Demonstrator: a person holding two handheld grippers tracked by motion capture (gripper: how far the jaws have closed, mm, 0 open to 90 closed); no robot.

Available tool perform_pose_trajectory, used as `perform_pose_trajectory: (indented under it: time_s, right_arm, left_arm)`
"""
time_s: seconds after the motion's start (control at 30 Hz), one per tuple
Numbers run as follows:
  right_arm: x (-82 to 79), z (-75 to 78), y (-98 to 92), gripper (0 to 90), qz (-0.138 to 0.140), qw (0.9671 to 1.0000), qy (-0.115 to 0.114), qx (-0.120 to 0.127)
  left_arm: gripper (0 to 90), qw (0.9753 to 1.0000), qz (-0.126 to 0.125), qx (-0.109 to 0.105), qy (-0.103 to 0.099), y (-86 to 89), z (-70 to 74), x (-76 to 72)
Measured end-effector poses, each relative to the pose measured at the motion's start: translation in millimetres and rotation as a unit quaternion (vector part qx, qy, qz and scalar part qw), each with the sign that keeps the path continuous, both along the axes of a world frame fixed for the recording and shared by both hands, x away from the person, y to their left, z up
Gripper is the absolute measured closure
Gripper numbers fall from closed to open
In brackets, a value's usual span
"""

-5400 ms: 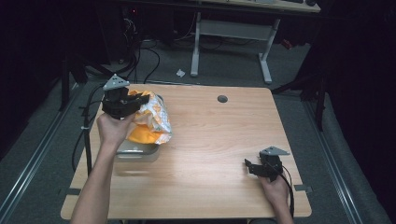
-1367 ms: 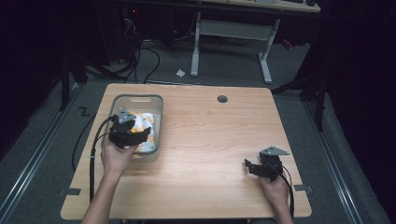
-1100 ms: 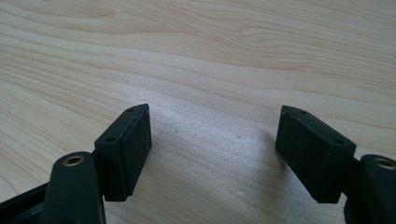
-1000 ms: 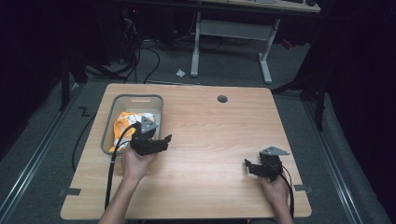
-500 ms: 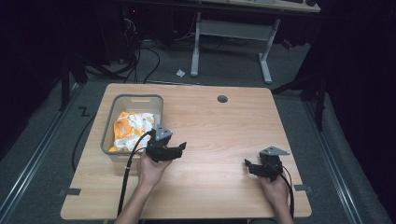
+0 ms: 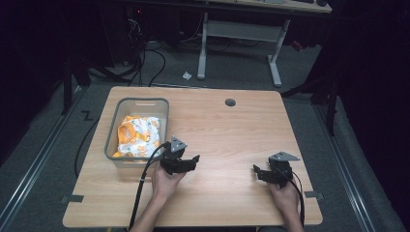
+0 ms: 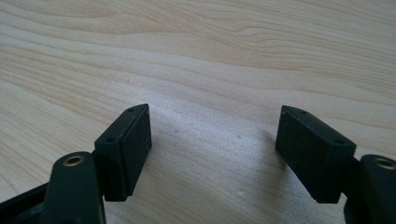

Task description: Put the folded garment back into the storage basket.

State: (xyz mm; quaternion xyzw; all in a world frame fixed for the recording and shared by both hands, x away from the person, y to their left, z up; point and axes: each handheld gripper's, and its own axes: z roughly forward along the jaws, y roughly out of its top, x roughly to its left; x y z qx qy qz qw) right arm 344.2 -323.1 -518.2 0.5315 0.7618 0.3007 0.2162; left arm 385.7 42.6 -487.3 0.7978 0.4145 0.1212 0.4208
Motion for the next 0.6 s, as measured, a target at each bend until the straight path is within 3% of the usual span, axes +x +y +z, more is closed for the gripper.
perform_pose_trajectory:
  time_s: [0.6]
  right_arm:
    - [0.0,0.0,0.0,27.1,0.000,1.0000,0.000,0.000]
  left_arm:
    - [33.5,0.9997,-0.004,0.013,0.021,-10.2,-16.1,2.6]
